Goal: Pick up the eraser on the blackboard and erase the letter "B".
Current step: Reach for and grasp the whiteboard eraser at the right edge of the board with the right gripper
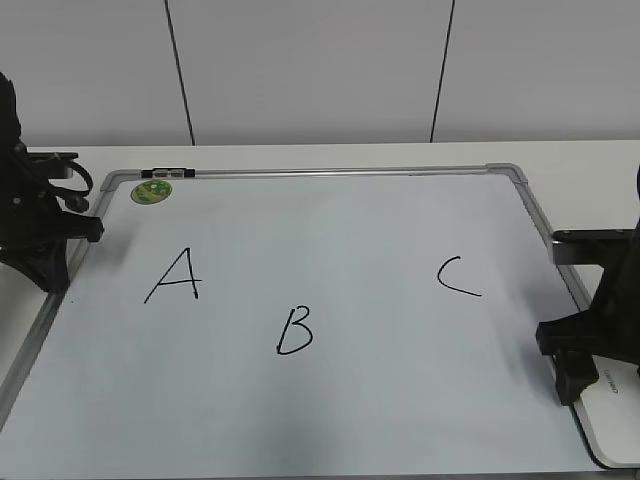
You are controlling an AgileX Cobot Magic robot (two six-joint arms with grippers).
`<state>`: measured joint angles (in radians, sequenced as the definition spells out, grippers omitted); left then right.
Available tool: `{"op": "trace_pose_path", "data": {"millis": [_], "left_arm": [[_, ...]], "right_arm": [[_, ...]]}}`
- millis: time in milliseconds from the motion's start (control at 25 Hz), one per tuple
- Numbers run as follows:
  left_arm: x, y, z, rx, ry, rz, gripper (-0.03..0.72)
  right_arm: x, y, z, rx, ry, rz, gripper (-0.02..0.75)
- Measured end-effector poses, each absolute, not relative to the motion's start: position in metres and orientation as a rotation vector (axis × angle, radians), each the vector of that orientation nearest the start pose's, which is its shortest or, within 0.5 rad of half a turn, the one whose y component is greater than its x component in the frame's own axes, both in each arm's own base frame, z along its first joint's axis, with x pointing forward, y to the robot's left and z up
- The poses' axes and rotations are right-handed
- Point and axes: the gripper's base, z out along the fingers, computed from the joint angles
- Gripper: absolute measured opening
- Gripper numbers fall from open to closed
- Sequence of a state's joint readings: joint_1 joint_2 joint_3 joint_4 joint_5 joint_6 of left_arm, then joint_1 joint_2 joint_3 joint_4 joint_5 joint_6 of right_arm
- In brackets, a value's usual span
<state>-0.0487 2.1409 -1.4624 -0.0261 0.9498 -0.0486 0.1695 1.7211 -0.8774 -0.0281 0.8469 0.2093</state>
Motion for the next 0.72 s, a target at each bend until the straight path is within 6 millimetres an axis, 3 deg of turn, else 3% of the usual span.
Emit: {"op": "trace_pose_path", "data": {"millis": [280,720], "left_arm": [[0.4074,-0.0218,0.1274,-0.024,3.113,-0.036,0.033],[0.4074,-0.0220,0.1274,-0.025,3.113,-0.039,0.034]], "right_arm": [[0.2712,0.0433,0.1488,0.005,3.169,-0.062,0.529],[0.2743,0.0436,0.1510,0.001,3.181,-0.069,0.524]]}}
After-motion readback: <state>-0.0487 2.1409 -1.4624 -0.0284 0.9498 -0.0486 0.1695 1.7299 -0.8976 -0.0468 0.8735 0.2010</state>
